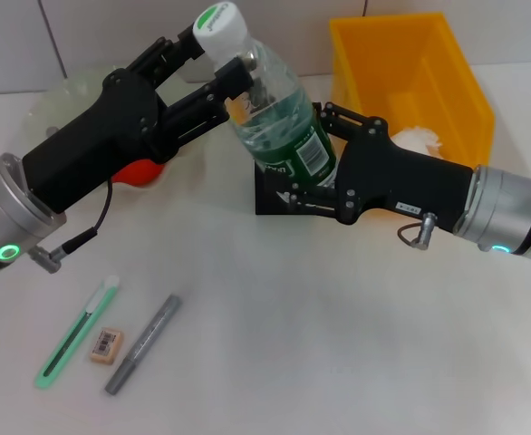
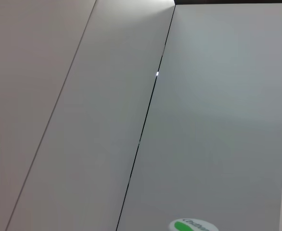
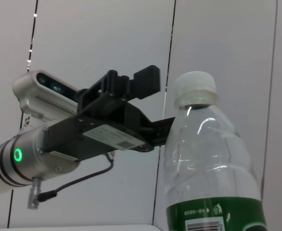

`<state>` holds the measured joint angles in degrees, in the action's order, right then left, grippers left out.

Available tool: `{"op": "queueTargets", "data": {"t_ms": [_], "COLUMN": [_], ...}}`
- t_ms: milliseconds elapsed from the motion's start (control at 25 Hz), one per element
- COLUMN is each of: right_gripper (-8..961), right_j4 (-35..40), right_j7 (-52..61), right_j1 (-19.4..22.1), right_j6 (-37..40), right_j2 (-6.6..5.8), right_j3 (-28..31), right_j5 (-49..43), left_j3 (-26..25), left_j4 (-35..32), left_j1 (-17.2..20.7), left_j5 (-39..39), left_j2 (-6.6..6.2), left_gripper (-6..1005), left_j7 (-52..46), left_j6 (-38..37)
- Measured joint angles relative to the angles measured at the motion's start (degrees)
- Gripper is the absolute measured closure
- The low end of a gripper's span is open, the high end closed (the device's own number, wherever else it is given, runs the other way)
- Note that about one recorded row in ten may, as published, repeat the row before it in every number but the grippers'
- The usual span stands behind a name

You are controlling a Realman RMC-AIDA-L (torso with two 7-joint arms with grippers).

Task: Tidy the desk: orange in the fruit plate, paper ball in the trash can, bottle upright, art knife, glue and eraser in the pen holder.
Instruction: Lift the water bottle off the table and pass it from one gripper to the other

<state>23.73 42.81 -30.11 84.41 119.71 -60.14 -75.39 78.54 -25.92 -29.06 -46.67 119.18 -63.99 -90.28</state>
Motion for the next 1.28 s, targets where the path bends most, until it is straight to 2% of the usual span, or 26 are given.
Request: {"op": "queueTargets", "data": {"t_ms": [1280], "right_gripper": [187], "right_j4": [-1.58], "right_j7": [-0.02], "right_j1": [-0.89], "right_j6": [0.24], "right_j2": [0.09], "right_j3": [-0.86], "right_j5": [0.00], "left_j3": [1.17], "left_j4": [-0.01], "left_j1": [-0.38], "left_j5": [0.88], "left_j2": [-0.01], "left_gripper": [159], "left_j7": [-0.01], "left_j6": [0.80]}}
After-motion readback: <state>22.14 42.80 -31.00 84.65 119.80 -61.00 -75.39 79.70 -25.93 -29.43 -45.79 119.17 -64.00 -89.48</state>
